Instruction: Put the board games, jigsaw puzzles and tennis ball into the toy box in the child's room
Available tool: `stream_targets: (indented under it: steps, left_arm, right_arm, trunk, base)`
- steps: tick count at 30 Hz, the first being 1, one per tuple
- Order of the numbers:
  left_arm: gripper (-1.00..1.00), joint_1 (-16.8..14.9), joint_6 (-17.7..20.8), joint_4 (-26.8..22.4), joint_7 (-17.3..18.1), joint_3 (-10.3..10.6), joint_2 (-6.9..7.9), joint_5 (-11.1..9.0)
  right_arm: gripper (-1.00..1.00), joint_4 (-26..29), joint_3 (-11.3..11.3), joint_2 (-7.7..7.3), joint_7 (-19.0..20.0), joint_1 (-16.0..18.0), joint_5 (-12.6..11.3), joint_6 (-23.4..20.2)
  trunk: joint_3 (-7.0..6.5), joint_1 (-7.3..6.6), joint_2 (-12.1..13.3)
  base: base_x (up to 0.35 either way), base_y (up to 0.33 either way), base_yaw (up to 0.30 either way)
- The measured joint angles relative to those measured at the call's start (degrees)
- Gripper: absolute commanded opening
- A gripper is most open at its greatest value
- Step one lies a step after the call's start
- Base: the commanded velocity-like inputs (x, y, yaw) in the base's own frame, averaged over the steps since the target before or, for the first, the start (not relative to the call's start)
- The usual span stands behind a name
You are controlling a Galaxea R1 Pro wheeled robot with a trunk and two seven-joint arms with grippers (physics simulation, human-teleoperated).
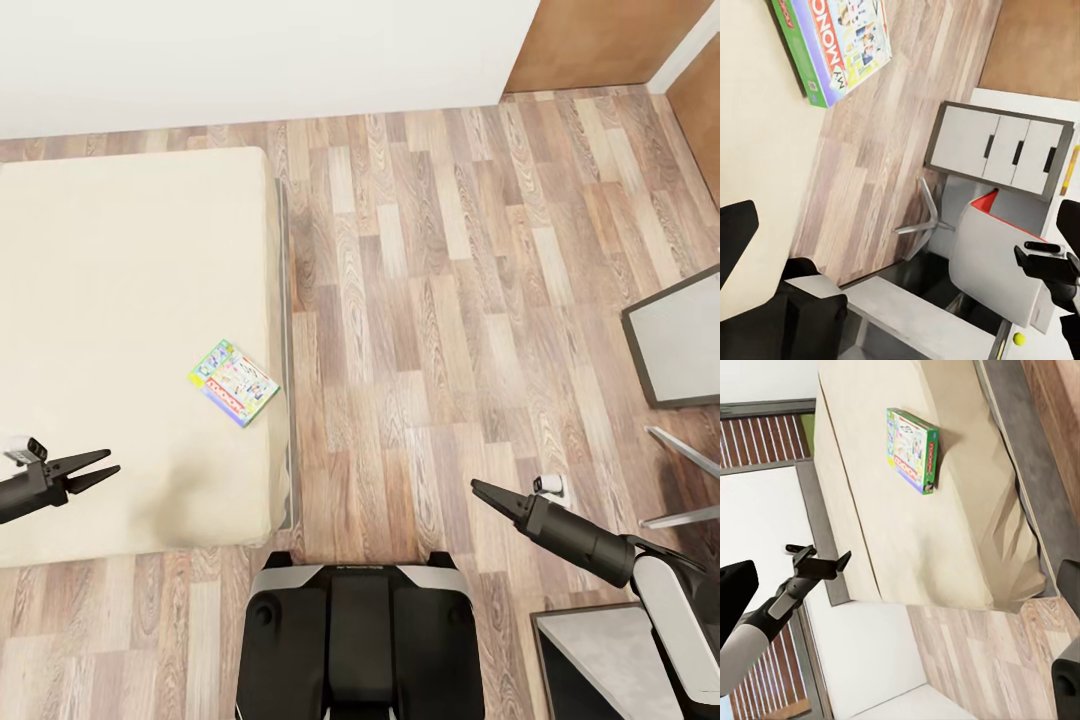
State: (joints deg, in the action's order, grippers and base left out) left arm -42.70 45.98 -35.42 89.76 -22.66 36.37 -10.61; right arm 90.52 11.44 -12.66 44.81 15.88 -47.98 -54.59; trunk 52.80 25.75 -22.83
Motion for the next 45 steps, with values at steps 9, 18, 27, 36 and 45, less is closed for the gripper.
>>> stream_targets:
  steps: [9,18,27,36,45]
  left_arm:
    - [1.0,0.0,-0.1,0.0,0.0,0.1,-0.21,0.1]
    - [1.0,0.0,-0.1,0.0,0.0,0.1,-0.51,0.1]
    - [1.0,0.0,-0.2,0.0,0.0,0.1,-0.61,0.1]
    - [1.0,0.1,-0.2,0.0,0.0,0.1,-0.86,0.2]
    - [1.0,0.1,-0.3,0.0,0.0,0.1,-1.02,0.2]
  right_arm:
    - [1.0,0.0,0.0,0.0,0.0,0.0,0.0,0.0]
    - [1.0,0.0,0.0,0.0,-0.1,0.0,0.0,0.0]
    - [1.0,0.0,0.0,0.0,0.0,0.0,0.0,0.6]
    - [1.0,0.0,-0.1,0.0,0.2,0.0,0.0,3.5]
    - [1.0,0.0,-0.8,-0.05,0.2,0.0,0.0,3.7]
  trunk:
    - [-0.04,0.0,0.0]
    - [-0.13,0.0,0.0]
    - [-0.87,0.0,0.0]
    - [-1.71,0.0,0.0]
    - [-2.55,0.0,0.0]
  base:
    - [0.0,0.0,0.0]
    - [0.0,0.0,0.0]
    - [0.0,0.0,0.0]
    - [0.0,0.0,0.016]
    - [0.0,0.0,0.063]
